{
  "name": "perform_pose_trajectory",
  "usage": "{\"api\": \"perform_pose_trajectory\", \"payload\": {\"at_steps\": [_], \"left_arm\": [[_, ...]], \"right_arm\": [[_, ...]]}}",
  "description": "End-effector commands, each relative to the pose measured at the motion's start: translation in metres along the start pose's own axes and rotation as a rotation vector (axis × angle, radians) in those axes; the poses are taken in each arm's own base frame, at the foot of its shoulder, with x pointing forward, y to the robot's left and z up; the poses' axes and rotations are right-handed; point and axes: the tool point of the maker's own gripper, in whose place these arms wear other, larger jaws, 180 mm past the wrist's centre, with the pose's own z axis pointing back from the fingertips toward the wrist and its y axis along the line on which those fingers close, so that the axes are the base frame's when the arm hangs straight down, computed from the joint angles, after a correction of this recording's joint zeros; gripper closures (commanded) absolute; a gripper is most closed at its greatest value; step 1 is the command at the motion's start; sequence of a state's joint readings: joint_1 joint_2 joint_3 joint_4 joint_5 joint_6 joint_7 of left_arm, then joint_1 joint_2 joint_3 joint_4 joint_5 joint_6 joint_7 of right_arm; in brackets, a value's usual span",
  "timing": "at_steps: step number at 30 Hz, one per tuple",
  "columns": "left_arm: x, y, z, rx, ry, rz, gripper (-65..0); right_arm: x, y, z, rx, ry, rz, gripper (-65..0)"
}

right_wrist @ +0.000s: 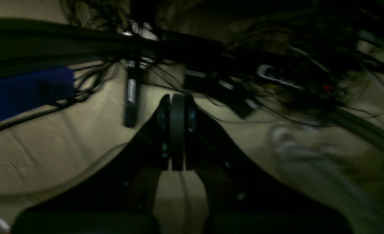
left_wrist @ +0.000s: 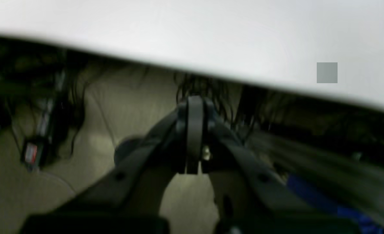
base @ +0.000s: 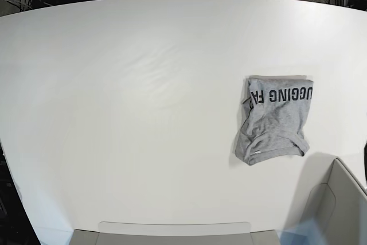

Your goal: Fold the T-shirt properly

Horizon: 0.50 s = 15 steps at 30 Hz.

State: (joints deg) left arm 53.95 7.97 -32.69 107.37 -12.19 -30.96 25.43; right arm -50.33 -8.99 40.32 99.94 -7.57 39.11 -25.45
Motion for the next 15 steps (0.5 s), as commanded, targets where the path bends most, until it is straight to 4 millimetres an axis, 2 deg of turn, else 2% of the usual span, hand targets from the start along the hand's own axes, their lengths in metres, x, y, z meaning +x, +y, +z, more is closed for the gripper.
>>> {"api": "perform_pose_trajectory", "payload": {"at_steps": [1, 4, 8, 11, 13, 15], "left_arm": [[-0.013, 0.001, 0.003, 0.001, 0.023, 0.023, 0.0], [-0.054, 0.004, -0.005, 0.004, 0.095, 0.083, 0.0], [-0.105, 0.005, -0.017, 0.023, 0.093, 0.156, 0.0], [-0.152, -0.01, -0.035, 0.011, 0.171, 0.172, 0.0], [-0.182, -0.031, -0.05, -0.019, 0.231, 0.2, 0.0], [-0.205, -0.037, -0.057, -0.015, 0.261, 0.234, 0.0]], "right_arm": [[-0.013, 0.002, -0.001, 0.014, 0.011, -0.012, 0.0], [-0.04, 0.006, -0.021, 0.043, 0.012, -0.093, 0.0], [-0.059, -0.003, -0.049, 0.026, 0.016, -0.164, 0.0], [-0.071, -0.011, -0.068, 0.007, 0.037, -0.205, 0.0], [-0.076, -0.024, -0.079, -0.016, 0.036, -0.23, 0.0], [-0.082, -0.034, -0.088, -0.027, 0.043, -0.258, 0.0]]}}
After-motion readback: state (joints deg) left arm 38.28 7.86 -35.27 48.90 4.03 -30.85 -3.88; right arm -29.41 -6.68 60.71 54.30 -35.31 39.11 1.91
